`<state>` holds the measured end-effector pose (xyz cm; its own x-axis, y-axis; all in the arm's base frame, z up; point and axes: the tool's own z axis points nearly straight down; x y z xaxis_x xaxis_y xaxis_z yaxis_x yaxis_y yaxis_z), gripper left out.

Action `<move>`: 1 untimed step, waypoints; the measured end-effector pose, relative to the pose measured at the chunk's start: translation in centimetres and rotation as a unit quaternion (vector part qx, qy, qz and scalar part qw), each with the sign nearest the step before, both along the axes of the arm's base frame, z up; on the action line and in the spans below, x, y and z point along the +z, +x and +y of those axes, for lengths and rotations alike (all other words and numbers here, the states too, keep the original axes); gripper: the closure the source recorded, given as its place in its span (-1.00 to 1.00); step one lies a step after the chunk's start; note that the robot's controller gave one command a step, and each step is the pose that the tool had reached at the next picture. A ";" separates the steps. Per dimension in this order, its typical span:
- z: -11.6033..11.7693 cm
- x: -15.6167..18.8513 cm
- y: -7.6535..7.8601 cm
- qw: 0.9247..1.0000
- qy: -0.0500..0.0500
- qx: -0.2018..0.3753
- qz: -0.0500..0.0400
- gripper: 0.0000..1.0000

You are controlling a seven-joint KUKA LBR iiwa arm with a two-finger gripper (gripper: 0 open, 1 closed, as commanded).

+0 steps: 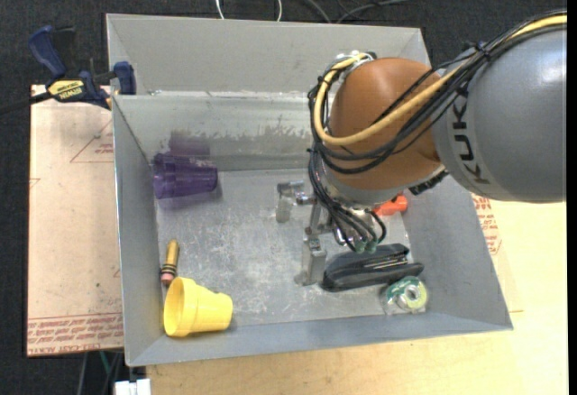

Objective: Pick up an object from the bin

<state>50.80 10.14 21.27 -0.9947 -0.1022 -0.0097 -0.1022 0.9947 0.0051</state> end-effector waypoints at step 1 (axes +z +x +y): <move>1.6 1.3 -0.6 0.999 0.000 -0.034 0.002 -1.00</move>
Offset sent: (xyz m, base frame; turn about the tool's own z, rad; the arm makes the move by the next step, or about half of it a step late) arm -0.0210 0.0538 -0.0870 0.1060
